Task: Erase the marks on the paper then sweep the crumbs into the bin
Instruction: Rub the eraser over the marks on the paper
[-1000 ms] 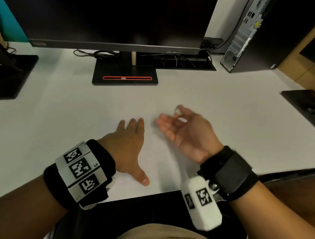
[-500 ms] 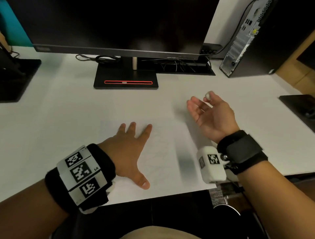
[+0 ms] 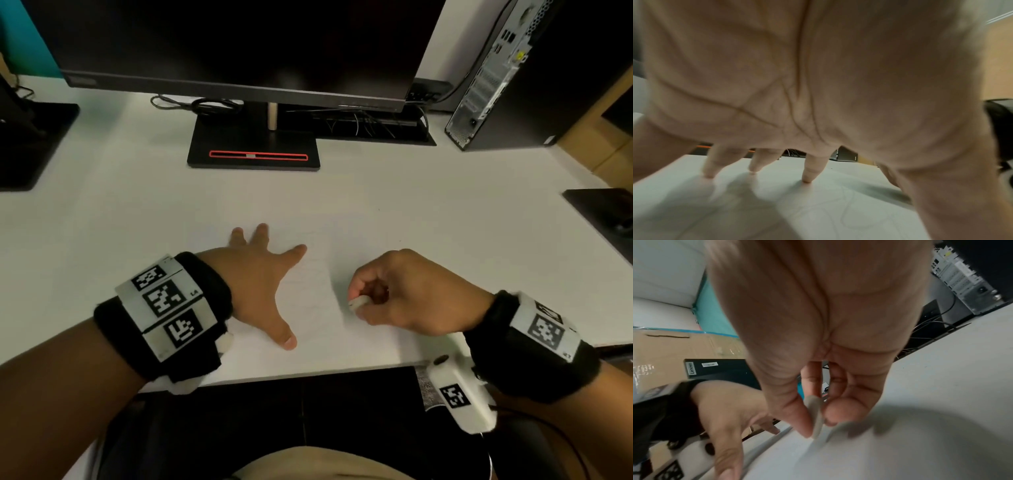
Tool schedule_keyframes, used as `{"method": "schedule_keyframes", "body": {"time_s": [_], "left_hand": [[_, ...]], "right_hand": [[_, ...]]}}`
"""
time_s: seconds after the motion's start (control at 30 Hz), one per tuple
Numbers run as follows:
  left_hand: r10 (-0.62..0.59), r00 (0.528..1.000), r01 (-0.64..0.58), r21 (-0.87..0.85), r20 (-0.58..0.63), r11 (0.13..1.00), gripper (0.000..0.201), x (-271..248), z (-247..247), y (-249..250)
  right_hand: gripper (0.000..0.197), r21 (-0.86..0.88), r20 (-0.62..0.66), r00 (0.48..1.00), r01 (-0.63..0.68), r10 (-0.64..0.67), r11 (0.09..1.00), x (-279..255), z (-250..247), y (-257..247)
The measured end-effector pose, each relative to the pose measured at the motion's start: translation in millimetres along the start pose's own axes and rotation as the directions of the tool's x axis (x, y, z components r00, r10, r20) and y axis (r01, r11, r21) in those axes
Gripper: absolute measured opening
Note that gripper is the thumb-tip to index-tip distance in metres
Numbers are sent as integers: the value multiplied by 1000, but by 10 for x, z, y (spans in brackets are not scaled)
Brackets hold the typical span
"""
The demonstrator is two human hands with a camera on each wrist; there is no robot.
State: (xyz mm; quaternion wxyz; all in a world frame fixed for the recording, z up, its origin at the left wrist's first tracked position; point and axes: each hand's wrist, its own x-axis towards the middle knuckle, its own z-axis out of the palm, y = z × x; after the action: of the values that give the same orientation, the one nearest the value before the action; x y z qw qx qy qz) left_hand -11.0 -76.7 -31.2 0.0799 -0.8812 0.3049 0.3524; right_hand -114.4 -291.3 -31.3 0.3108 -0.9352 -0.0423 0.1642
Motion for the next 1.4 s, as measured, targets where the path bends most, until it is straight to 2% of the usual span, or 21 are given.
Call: {"method": "schedule_keyframes", "body": {"time_s": [0.1, 0.17, 0.27, 0.4, 0.47, 0.57, 0.6, 0.7, 0.73, 0.87, 1.0, 1.03, 1.1, 1.17, 1.23, 1.3, 1.33, 1.4], "left_hand": [[92, 996, -93, -48, -21, 995, 124, 45, 30, -23], [113, 993, -114, -61, -19, 992, 118, 59, 53, -36], [99, 995, -99, -40, -8, 994, 116, 62, 60, -36], [99, 995, -99, -15, 5, 995, 121, 75, 69, -30], [91, 996, -91, -6, 11, 996, 124, 77, 73, -24], [82, 996, -82, 8, 18, 997, 125, 90, 81, -19], [81, 996, -82, 13, 20, 997, 126, 101, 87, -20], [84, 996, -84, 31, 20, 996, 127, 125, 98, -25], [83, 996, -84, 34, 22, 996, 127, 127, 95, -25], [85, 996, -86, 36, 22, 996, 127, 115, 75, -12], [82, 996, -83, 44, 18, 996, 128, 127, 79, -1], [83, 996, -84, 48, 16, 995, 128, 128, 77, 2], [82, 997, -82, 49, 17, 995, 128, 123, 70, 6], [79, 997, -80, 48, 18, 996, 128, 114, 58, 9], [80, 997, -81, 53, 18, 995, 128, 114, 63, 13], [80, 997, -80, 60, 14, 995, 128, 118, 74, 14], [79, 997, -79, 60, 13, 995, 128, 115, 75, 13], [77, 997, -78, 54, 19, 995, 128, 104, 67, 17]], "right_hand": [[10, -108, -55, 997, 44, -50, 993, 3, 8, 1], [12, -165, -53, 994, 84, -94, 983, 35, 23, -17], [14, -239, 4, 985, 170, -174, 956, 63, 62, -72], [13, -268, 144, 949, 311, -281, 912, 27, 179, -167], [6, -258, 102, 963, 266, -248, 929, 56, 175, -138], [4, -257, -66, 981, 160, -183, 953, 123, 108, -50], [4, -267, -63, 980, 167, -190, 949, 127, 119, -67], [5, -234, 82, 966, 258, -245, 937, 86, 234, -185], [6, -219, 93, 967, 252, -237, 943, 86, 228, -179], [7, -207, -29, 986, 152, -161, 966, 162, 110, -66], [8, -190, 126, 961, 268, -247, 944, 83, 258, -207], [8, -177, 131, 964, 253, -232, 951, 82, 238, -184], [7, -171, 62, 984, 174, -166, 970, 130, 132, -95], [7, -192, 6, 988, 151, -153, 970, 175, 101, -71], [8, -207, 32, 979, 204, -202, 957, 170, 188, -150], [10, -163, 111, 966, 250, -234, 954, 121, 246, -208], [11, -147, 138, 965, 242, -222, 959, 115, 222, -190], [9, -151, 106, 980, 181, -166, 972, 153, 117, -109]]}}
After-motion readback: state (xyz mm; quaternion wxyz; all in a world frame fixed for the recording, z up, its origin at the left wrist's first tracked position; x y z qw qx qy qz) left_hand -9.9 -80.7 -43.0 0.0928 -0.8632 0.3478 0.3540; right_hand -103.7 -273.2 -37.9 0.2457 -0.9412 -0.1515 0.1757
